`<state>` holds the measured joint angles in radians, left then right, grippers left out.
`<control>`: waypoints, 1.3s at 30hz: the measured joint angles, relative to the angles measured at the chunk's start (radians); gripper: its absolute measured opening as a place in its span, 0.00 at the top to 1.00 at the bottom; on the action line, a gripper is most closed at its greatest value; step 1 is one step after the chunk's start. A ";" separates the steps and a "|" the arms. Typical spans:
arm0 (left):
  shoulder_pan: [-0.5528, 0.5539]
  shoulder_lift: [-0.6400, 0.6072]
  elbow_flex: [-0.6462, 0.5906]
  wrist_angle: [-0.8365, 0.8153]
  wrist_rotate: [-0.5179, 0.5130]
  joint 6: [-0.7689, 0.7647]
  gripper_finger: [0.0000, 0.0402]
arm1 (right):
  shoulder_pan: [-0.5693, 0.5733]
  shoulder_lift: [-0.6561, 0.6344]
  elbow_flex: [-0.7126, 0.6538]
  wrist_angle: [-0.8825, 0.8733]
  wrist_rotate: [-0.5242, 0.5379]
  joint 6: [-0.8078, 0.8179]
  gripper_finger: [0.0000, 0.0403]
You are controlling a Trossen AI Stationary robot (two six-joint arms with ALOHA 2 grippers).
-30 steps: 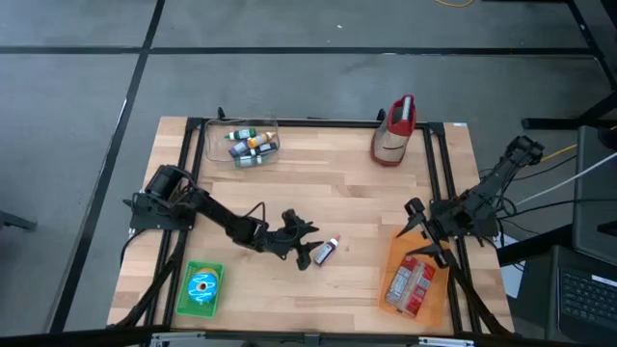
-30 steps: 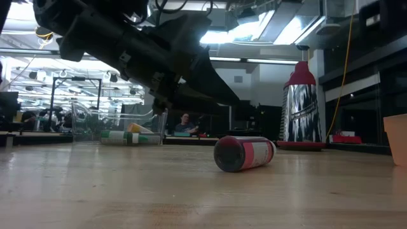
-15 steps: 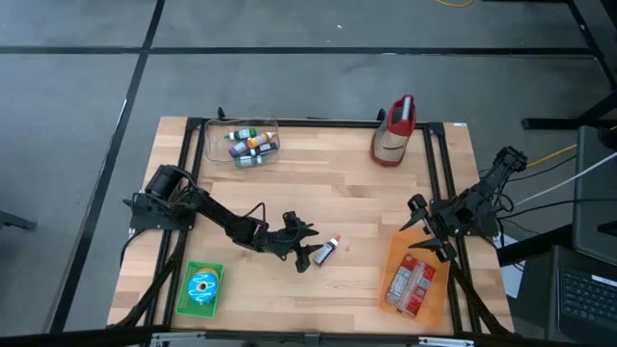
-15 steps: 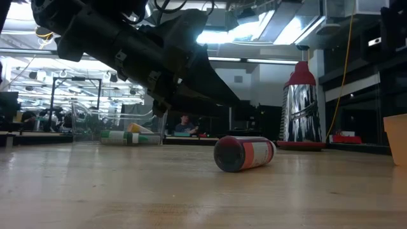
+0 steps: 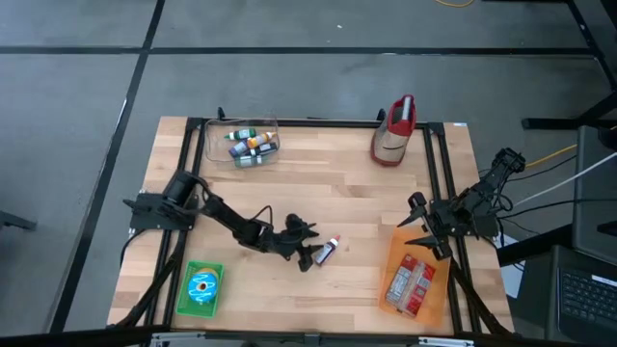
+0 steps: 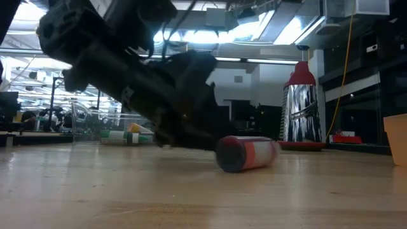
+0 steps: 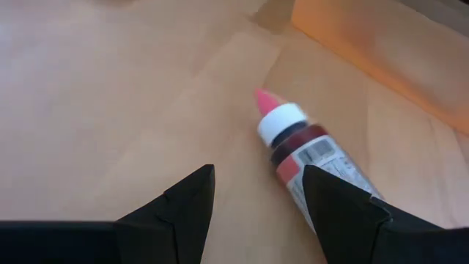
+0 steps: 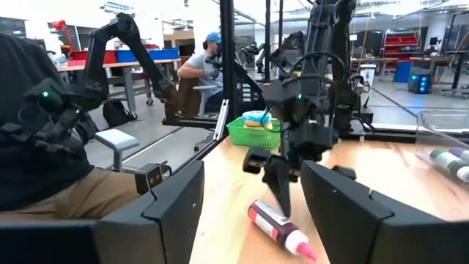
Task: Pick & Place Food Item
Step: Put the pink food coloring bottle into the white transparent bin
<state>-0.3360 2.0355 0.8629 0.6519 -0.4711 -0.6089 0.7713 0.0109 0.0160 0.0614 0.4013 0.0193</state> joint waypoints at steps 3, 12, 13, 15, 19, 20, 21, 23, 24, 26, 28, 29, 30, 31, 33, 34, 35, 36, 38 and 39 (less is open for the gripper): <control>-0.002 0.040 0.040 0.010 0.048 -0.009 0.49 | 0.000 0.000 0.000 0.001 0.000 0.003 0.43; -0.005 0.040 0.136 0.004 0.153 0.043 0.49 | 0.000 0.000 0.000 0.001 0.000 0.012 0.43; -0.003 0.039 0.137 0.010 0.158 0.043 0.49 | 0.000 0.000 0.000 0.001 0.000 0.019 0.43; -0.002 0.040 0.135 0.020 0.194 0.027 0.49 | 0.000 0.000 0.000 0.001 0.000 0.026 0.43; -0.006 0.040 0.146 0.040 0.253 0.001 0.49 | 0.000 0.000 0.000 0.001 0.003 0.026 0.43; -0.010 0.040 0.152 0.032 0.254 0.001 0.49 | 0.000 0.000 0.001 0.001 0.003 0.026 0.43; -0.013 0.040 0.162 0.018 0.256 0.005 0.49 | 0.000 0.000 0.001 0.001 0.003 0.027 0.43; -0.016 0.040 0.188 -0.041 0.257 0.015 0.49 | 0.000 0.000 0.001 0.001 0.003 0.033 0.43; -0.017 0.040 0.202 -0.085 0.256 0.017 0.48 | 0.000 0.000 0.001 0.001 0.003 0.037 0.43; -0.017 0.040 0.231 -0.171 0.239 0.020 0.47 | 0.000 0.000 0.001 0.001 0.005 0.046 0.43; -0.016 0.037 0.248 -0.228 0.198 0.021 0.44 | 0.000 0.000 0.001 0.001 0.010 0.051 0.43; -0.016 0.037 0.253 -0.244 0.180 0.023 0.43 | 0.000 0.000 0.001 0.001 0.010 0.051 0.43; -0.016 0.036 0.254 -0.249 0.164 0.028 0.42 | 0.000 0.000 0.001 0.001 0.010 0.051 0.43; -0.016 0.036 0.254 -0.251 0.155 0.029 0.41 | 0.000 0.000 0.001 0.001 0.010 0.051 0.43; -0.011 0.036 0.254 -0.260 0.152 0.027 0.39 | 0.000 0.000 0.001 0.001 0.010 0.051 0.43; -0.008 0.036 0.254 -0.270 0.152 0.019 0.39 | 0.000 0.000 0.001 0.001 0.010 0.051 0.43; -0.005 0.035 0.255 -0.285 0.147 0.011 0.39 | 0.000 0.000 0.001 0.001 0.010 0.051 0.43; -0.003 0.033 0.256 -0.300 0.144 0.009 0.39 | 0.000 0.000 0.001 0.001 0.010 0.051 0.43; -0.004 0.033 0.256 -0.324 0.117 0.008 0.39 | 0.000 0.001 0.001 0.001 0.010 0.051 0.43; -0.004 0.034 0.255 -0.328 0.100 0.009 0.39 | 0.000 0.001 0.001 0.001 0.010 0.051 0.43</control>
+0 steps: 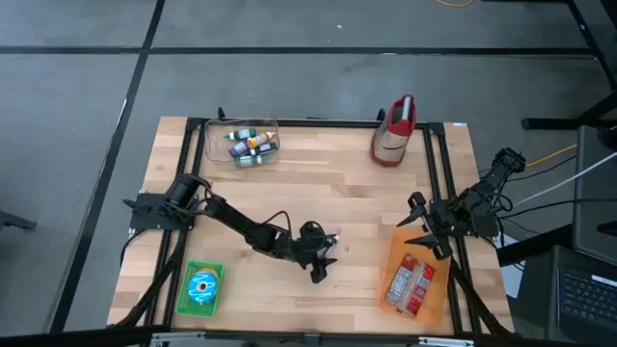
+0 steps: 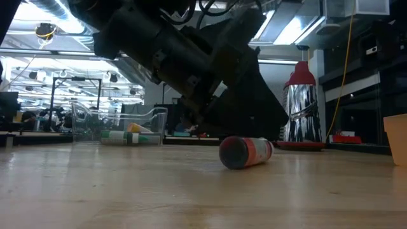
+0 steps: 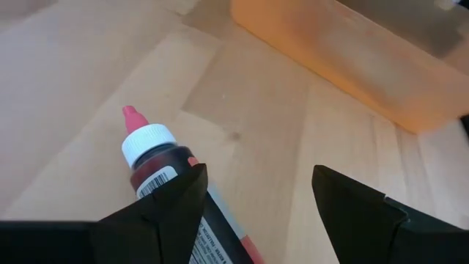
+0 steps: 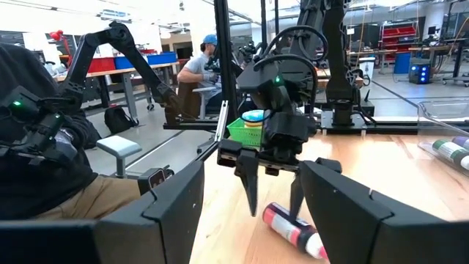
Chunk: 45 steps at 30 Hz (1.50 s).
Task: Pick & Place Food Item
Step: Put the pink food coloring bottle into the white transparent bin
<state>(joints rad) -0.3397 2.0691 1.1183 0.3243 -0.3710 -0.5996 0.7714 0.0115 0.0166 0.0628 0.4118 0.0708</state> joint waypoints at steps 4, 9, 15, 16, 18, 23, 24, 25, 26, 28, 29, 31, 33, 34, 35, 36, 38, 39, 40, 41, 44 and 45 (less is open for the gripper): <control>0.001 0.002 -0.001 0.005 -0.019 0.011 0.39 | 0.000 0.000 0.000 0.000 0.000 0.000 0.43; 0.001 0.003 -0.002 0.012 -0.026 0.030 0.39 | 0.000 0.000 0.000 0.000 0.000 0.001 0.43; -0.004 -0.029 -0.009 -0.014 -0.113 0.105 0.39 | 0.000 0.000 0.000 0.000 0.000 0.002 0.43; -0.006 -0.033 -0.009 -0.010 -0.133 0.116 0.39 | 0.000 0.000 0.000 0.001 -0.001 0.003 0.43; -0.008 -0.042 -0.009 -0.003 -0.171 0.143 0.39 | 0.000 0.000 0.000 0.001 -0.001 0.005 0.43; -0.001 -0.045 -0.008 -0.036 -0.163 0.093 0.39 | 0.000 0.000 0.000 0.001 -0.001 0.005 0.43; 0.004 -0.045 -0.007 -0.063 -0.156 0.065 0.39 | 0.000 0.000 0.000 0.001 -0.001 0.006 0.43; 0.009 -0.045 -0.007 -0.098 -0.154 0.038 0.39 | 0.000 0.000 0.000 0.001 -0.001 0.008 0.43; 0.014 -0.045 -0.007 -0.129 -0.154 0.018 0.39 | 0.000 0.000 0.000 0.001 -0.001 0.008 0.43; 0.019 -0.045 -0.007 -0.154 -0.153 -0.005 0.39 | 0.000 0.000 0.000 0.001 -0.001 0.012 0.43; 0.020 -0.045 -0.007 -0.158 -0.146 -0.012 0.39 | 0.000 0.000 0.000 0.001 -0.001 0.015 0.43; 0.024 -0.045 -0.007 -0.161 -0.123 -0.019 0.39 | 0.000 0.000 0.000 0.001 -0.001 0.019 0.43; 0.025 -0.045 -0.007 -0.160 -0.107 -0.023 0.39 | 0.000 0.000 0.000 0.001 0.000 0.019 0.43; 0.028 -0.045 -0.007 -0.162 -0.095 -0.029 0.39 | 0.000 0.000 0.000 0.001 0.000 0.019 0.43; 0.033 -0.045 -0.007 -0.166 -0.082 -0.036 0.39 | 0.000 0.000 0.000 0.001 -0.001 0.019 0.43; 0.037 -0.042 -0.006 -0.168 -0.071 -0.042 0.39 | 0.000 0.000 0.000 0.001 -0.001 0.019 0.43; 0.045 -0.026 -0.005 -0.166 -0.046 -0.050 0.39 | 0.000 0.000 0.000 0.001 0.000 0.019 0.43; 0.050 -0.017 -0.005 -0.171 -0.032 -0.054 0.39 | 0.000 0.000 0.000 0.001 0.000 0.019 0.43; 0.054 -0.007 -0.005 -0.164 -0.026 -0.055 0.39 | 0.000 0.000 0.000 0.001 0.000 0.019 0.43; 0.059 0.000 -0.003 -0.158 -0.016 -0.060 0.39 | 0.000 0.000 0.000 0.001 0.000 0.019 0.43; 0.071 0.020 0.000 -0.147 0.002 -0.064 0.39 | 0.000 0.000 0.000 0.001 0.000 0.019 0.43; 0.074 0.026 0.000 -0.144 0.005 -0.064 0.40 | 0.000 0.000 0.000 0.001 -0.001 0.019 0.43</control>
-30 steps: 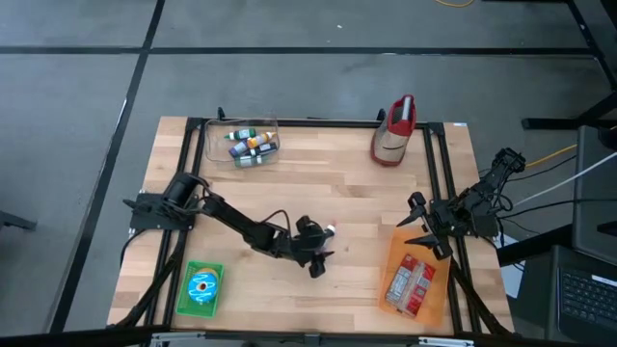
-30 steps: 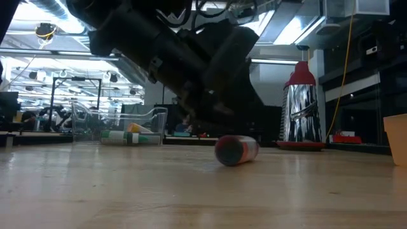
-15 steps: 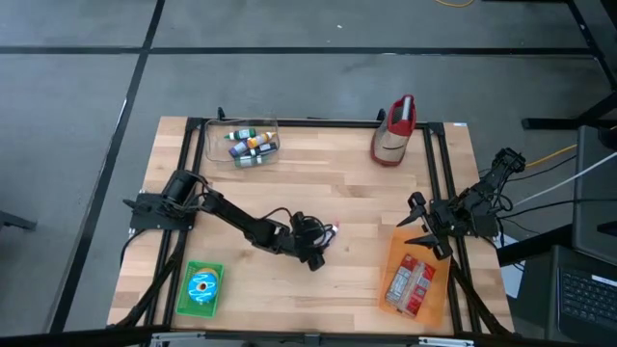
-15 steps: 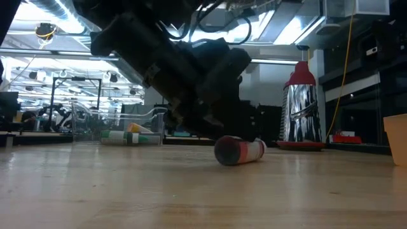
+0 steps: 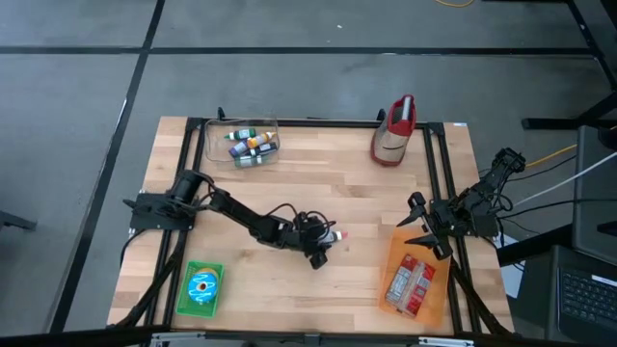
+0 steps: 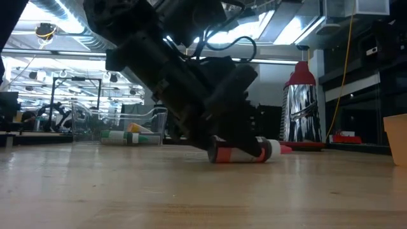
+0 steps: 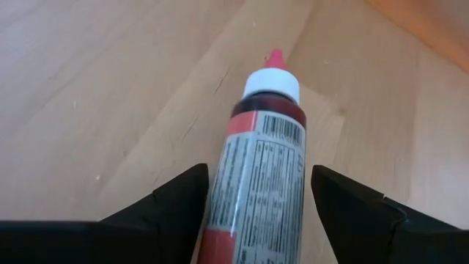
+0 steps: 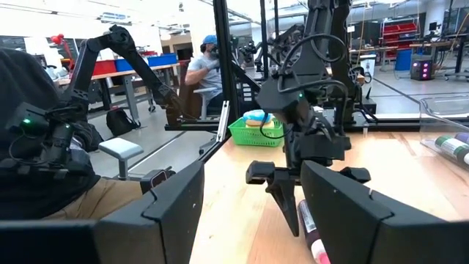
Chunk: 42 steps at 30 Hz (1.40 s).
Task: Pick & Place Food Item
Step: Put the pink food coloring bottle into the white transparent bin
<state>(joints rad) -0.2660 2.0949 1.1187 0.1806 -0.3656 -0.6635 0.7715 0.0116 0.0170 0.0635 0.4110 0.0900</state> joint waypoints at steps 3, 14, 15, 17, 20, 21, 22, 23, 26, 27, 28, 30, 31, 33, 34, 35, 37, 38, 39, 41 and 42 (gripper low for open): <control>0.000 0.003 -0.001 0.000 -0.004 0.044 0.43 | 0.000 0.000 0.000 0.000 0.000 0.001 0.43; 0.034 0.007 -0.003 0.038 0.016 0.169 0.71 | 0.000 0.000 0.000 0.000 -0.001 0.008 0.43; 0.040 0.007 -0.003 0.054 0.018 0.185 0.71 | 0.000 0.000 0.000 0.000 -0.004 0.008 0.43; 0.051 -0.005 -0.006 0.072 0.022 0.228 0.71 | 0.000 0.000 0.000 0.000 -0.007 0.008 0.43; 0.071 -0.032 -0.012 0.097 0.055 0.291 0.69 | 0.000 0.000 0.000 0.000 -0.008 0.007 0.43; 0.079 -0.049 -0.012 0.117 0.061 0.310 0.69 | 0.000 0.002 0.000 0.000 -0.008 0.007 0.43; 0.088 -0.069 -0.010 0.135 0.063 0.333 0.68 | 0.000 0.004 0.000 -0.001 -0.008 0.007 0.43; 0.096 -0.093 -0.010 0.142 0.066 0.354 0.68 | 0.000 0.005 0.000 -0.002 -0.008 0.007 0.43; 0.128 -0.154 -0.037 0.175 0.125 0.400 0.71 | 0.000 0.018 0.000 -0.003 -0.010 0.008 0.43; 0.138 -0.181 -0.057 0.184 0.148 0.410 0.72 | 0.000 0.021 0.000 -0.001 -0.010 0.008 0.43; 0.147 -0.212 -0.076 0.195 0.167 0.420 0.72 | 0.000 0.025 0.000 0.000 -0.010 0.010 0.43; 0.168 -0.282 -0.105 0.221 0.192 0.434 0.72 | 0.000 0.028 0.000 -0.002 -0.010 0.011 0.43; 0.177 -0.326 -0.129 0.221 0.193 0.447 0.72 | 0.000 0.028 0.000 0.000 -0.010 0.011 0.43; 0.199 -0.402 -0.173 0.219 0.193 0.478 0.72 | 0.000 0.029 0.000 -0.001 -0.010 0.013 0.43; 0.212 -0.442 -0.199 0.210 0.194 0.489 0.71 | 0.000 0.029 0.000 -0.001 -0.010 0.014 0.43; 0.225 -0.488 -0.225 0.203 0.202 0.496 0.70 | 0.000 0.029 0.000 0.000 -0.010 0.015 0.43; 0.256 -0.586 -0.275 0.214 0.220 0.509 0.70 | 0.000 0.029 0.000 0.000 -0.010 0.015 0.43; 0.271 -0.638 -0.306 0.216 0.232 0.517 0.70 | 0.000 0.029 0.000 0.000 -0.010 0.015 0.43; 0.288 -0.689 -0.337 0.213 0.236 0.526 0.71 | 0.000 0.029 0.000 0.000 -0.010 0.015 0.43; 0.327 -0.784 -0.400 0.190 0.238 0.536 0.72 | 0.000 0.029 0.000 0.000 -0.009 0.015 0.43; 0.350 -0.832 -0.429 0.168 0.239 0.537 0.72 | 0.000 0.029 0.000 0.000 -0.009 0.017 0.43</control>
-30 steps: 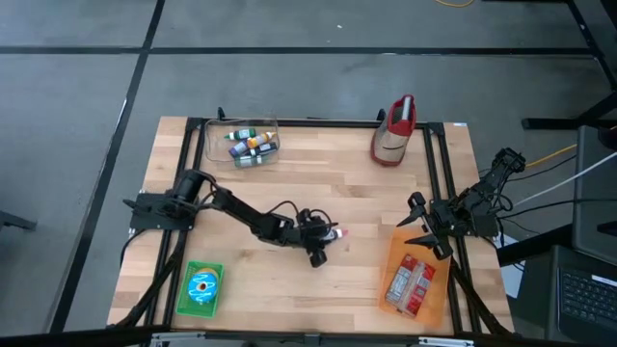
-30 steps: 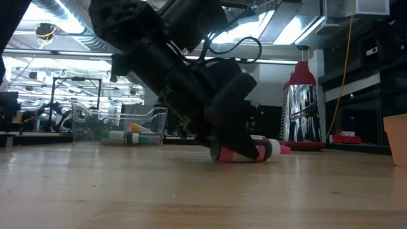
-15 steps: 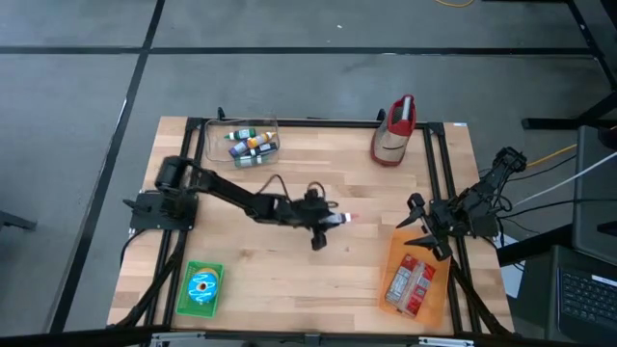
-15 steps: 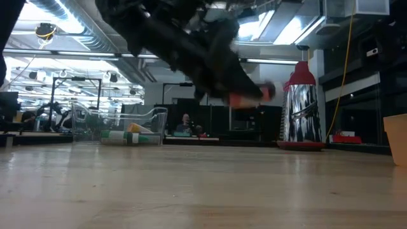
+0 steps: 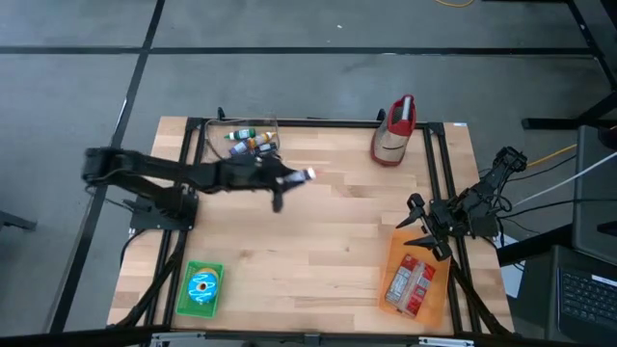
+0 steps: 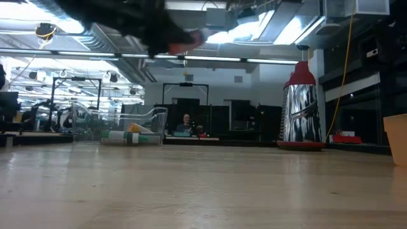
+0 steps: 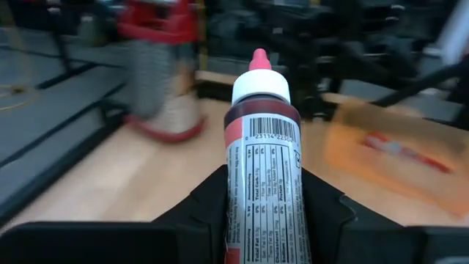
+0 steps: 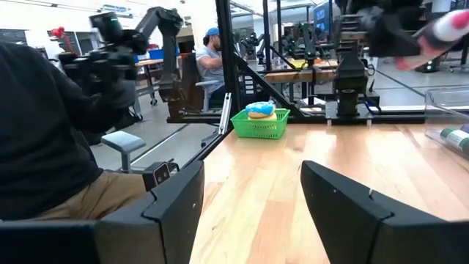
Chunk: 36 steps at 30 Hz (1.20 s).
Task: Pick & Place Food Item
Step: Put the pink food coloring bottle into the white transparent bin
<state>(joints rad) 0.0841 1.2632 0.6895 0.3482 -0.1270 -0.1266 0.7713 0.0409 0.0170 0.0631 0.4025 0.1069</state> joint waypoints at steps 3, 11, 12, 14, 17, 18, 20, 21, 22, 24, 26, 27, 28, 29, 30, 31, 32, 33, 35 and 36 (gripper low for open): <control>0.080 -0.142 -0.079 -0.054 -0.001 -0.001 0.71 | 0.000 0.000 0.000 0.000 0.003 0.001 0.43; 0.314 -0.406 -0.232 -0.194 0.086 -0.006 0.72 | 0.000 0.000 0.000 0.000 0.010 0.010 0.43; 0.343 -0.427 -0.248 -0.202 0.097 -0.007 0.72 | 0.000 0.000 0.000 0.000 0.010 0.010 0.43; 0.396 -0.455 -0.267 -0.214 0.110 -0.008 0.72 | 0.000 0.000 0.000 0.000 0.014 0.010 0.43; 0.475 -0.475 -0.286 -0.212 0.158 -0.006 0.70 | 0.000 0.000 0.000 0.000 0.026 0.009 0.43; 0.500 -0.476 -0.294 -0.217 0.181 -0.003 0.70 | 0.000 0.000 0.000 0.000 0.028 0.009 0.43; 0.548 -0.474 -0.308 -0.220 0.214 0.007 0.69 | 0.000 0.000 0.000 0.000 0.028 0.009 0.43; 0.572 -0.471 -0.314 -0.219 0.217 0.007 0.70 | 0.000 0.000 0.000 0.000 0.028 0.009 0.43; 0.597 -0.468 -0.321 -0.217 0.217 0.007 0.70 | 0.000 0.000 0.000 0.000 0.028 0.009 0.43; 0.644 -0.460 -0.330 -0.227 0.218 0.001 0.71 | 0.000 0.000 0.000 0.000 0.028 0.009 0.43; 0.682 -0.451 -0.338 -0.224 0.234 0.002 0.72 | 0.000 0.000 0.000 0.000 0.028 0.009 0.43; 0.699 -0.447 -0.341 -0.224 0.238 0.002 0.71 | 0.000 0.000 0.000 0.000 0.028 0.009 0.43; 0.718 -0.442 -0.343 -0.225 0.244 0.001 0.71 | 0.000 0.000 0.000 0.000 0.028 0.009 0.43; 0.735 -0.438 -0.343 -0.227 0.243 0.001 0.70 | 0.000 0.000 0.000 0.000 0.028 0.009 0.43; 0.751 -0.432 -0.343 -0.228 0.242 0.001 0.69 | 0.000 0.000 0.000 0.000 0.028 0.009 0.43; 0.766 -0.424 -0.343 -0.228 0.242 0.000 0.67 | 0.000 0.000 0.000 0.000 0.028 0.009 0.43; 0.781 -0.415 -0.343 -0.231 0.242 -0.003 0.66 | 0.000 0.000 0.000 0.000 0.028 0.009 0.43; 0.795 -0.405 -0.343 -0.235 0.243 -0.008 0.65 | 0.000 0.000 0.000 0.000 0.028 0.009 0.43; 0.818 -0.380 -0.343 -0.237 0.251 -0.014 0.64 | 0.000 0.000 0.000 0.000 0.028 0.009 0.43; 0.826 -0.365 -0.343 -0.239 0.254 -0.017 0.63 | 0.000 0.000 0.000 0.000 0.028 0.009 0.43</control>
<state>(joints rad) 0.9103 0.8979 0.3462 0.1091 0.1274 -0.1431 0.7713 0.0410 0.0170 0.0635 0.4301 0.1161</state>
